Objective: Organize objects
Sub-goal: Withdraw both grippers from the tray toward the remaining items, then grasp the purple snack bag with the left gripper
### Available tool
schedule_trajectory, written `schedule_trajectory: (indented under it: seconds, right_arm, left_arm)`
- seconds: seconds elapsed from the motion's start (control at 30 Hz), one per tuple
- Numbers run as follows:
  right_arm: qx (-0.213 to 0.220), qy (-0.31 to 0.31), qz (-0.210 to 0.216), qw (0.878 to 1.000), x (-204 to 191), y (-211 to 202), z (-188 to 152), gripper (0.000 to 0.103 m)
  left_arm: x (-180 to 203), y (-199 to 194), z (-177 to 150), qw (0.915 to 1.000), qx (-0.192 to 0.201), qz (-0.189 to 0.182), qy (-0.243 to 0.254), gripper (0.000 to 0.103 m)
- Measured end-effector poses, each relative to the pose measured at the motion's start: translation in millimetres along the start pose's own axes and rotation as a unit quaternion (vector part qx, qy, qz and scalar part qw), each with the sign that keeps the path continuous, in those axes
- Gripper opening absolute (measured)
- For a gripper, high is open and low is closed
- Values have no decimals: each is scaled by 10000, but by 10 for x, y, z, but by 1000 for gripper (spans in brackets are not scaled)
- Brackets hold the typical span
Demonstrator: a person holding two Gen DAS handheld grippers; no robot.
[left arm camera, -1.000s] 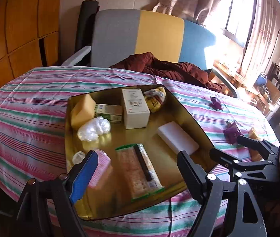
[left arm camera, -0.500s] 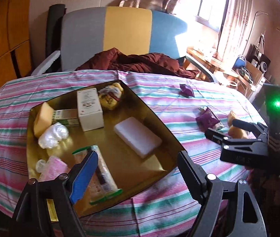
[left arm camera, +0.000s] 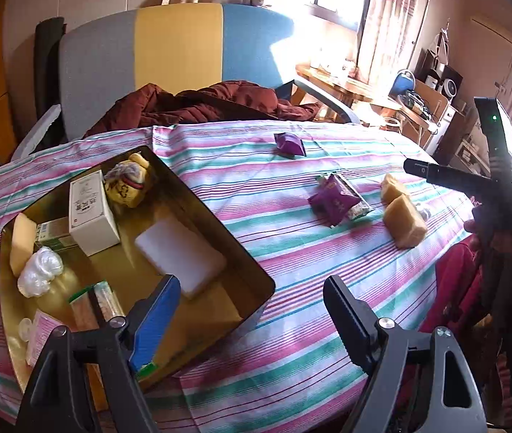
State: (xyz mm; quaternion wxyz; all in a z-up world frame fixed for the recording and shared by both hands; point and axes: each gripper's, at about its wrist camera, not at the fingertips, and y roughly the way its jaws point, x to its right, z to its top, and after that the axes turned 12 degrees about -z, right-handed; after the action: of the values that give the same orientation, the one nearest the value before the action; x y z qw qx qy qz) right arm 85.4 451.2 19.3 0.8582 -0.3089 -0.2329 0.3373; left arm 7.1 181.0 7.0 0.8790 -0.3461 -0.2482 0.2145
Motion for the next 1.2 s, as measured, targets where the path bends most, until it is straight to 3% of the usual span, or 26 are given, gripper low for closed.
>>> schedule_trajectory:
  seconds: [0.27, 0.43, 0.6, 0.8, 0.97, 1.07, 1.2]
  right_arm:
    - [-168, 1280, -531, 9902, 765, 321, -10, 103]
    - [-492, 2036, -291, 9774, 1028, 487, -118, 103]
    - [-616, 2173, -107, 9741, 1059, 540, -153, 103]
    - [-709, 2125, -10, 9746, 1023, 580, -158, 103]
    - [-796, 2100, 83, 9744, 1009, 629, -158, 103]
    - [-770, 2108, 119, 9744, 1011, 628, -153, 103]
    - [-740, 2088, 161, 9750, 1006, 623, -144, 103]
  left_arm:
    - [233, 288, 193, 9993, -247, -201, 177, 78]
    - [376, 605, 343, 9983, -411, -252, 315, 77]
    - [524, 1031, 473, 9949, -745, -245, 640, 77]
    - [460, 1495, 623, 9886, -1270, -802, -137, 80]
    - [366, 1746, 793, 9799, -1195, -1232, -1018, 81]
    - [306, 1926, 877, 9729, -1138, -1341, -1500, 81]
    - [260, 2210, 929, 9690, -1157, -1249, -1790, 79]
